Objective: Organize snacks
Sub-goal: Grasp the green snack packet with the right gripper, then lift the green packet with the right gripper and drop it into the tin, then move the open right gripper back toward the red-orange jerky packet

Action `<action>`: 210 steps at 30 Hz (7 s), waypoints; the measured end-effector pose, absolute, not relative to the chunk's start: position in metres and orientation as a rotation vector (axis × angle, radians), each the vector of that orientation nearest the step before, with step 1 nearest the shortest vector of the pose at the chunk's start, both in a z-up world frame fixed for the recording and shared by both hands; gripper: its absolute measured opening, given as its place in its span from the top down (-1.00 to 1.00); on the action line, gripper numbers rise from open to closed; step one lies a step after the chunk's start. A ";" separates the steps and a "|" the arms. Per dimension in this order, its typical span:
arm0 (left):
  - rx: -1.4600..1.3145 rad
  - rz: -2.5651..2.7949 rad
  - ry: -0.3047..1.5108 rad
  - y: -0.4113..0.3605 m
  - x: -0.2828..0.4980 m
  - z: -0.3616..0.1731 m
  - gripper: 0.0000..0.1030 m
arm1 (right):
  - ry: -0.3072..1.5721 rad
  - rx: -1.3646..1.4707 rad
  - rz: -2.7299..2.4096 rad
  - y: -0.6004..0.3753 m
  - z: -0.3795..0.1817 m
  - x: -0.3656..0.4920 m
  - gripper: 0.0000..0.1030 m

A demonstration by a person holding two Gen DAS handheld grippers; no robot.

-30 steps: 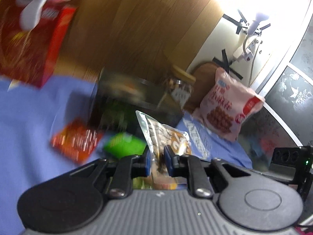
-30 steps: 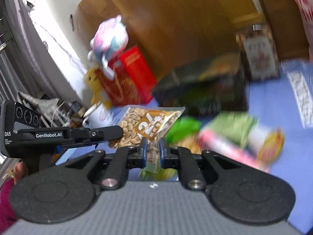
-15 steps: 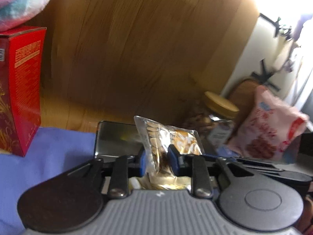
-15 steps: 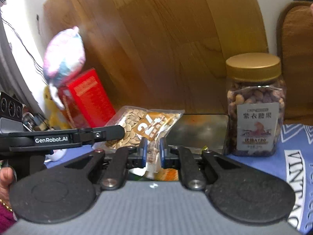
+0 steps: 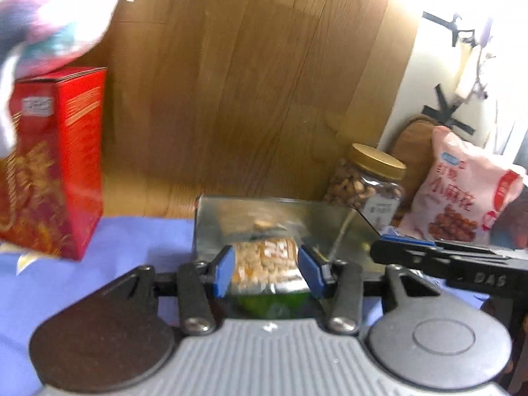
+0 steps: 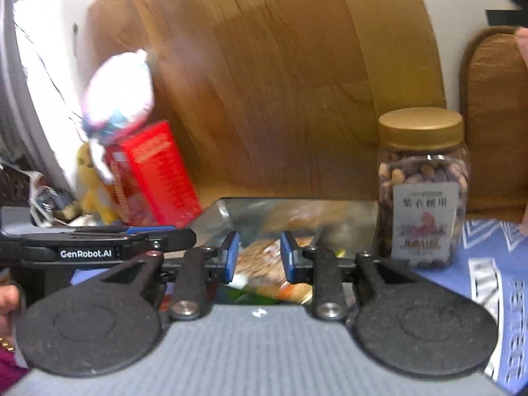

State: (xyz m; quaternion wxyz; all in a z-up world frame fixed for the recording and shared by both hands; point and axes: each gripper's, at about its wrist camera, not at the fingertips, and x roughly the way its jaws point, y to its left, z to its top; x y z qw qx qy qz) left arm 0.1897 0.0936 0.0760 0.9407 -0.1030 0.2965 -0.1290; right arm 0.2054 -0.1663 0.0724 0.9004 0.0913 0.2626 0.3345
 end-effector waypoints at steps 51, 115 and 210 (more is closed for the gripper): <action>-0.486 -0.368 0.831 0.109 -0.037 -0.005 0.43 | 0.854 0.168 0.996 -0.144 -0.003 -0.018 0.00; -0.317 -0.427 0.652 0.033 0.242 0.074 0.23 | 0.477 0.077 0.599 -0.175 0.048 0.201 0.18; -0.160 -0.012 0.613 0.109 0.001 -0.002 0.07 | 0.588 -0.114 0.862 -0.086 -0.011 -0.013 -0.12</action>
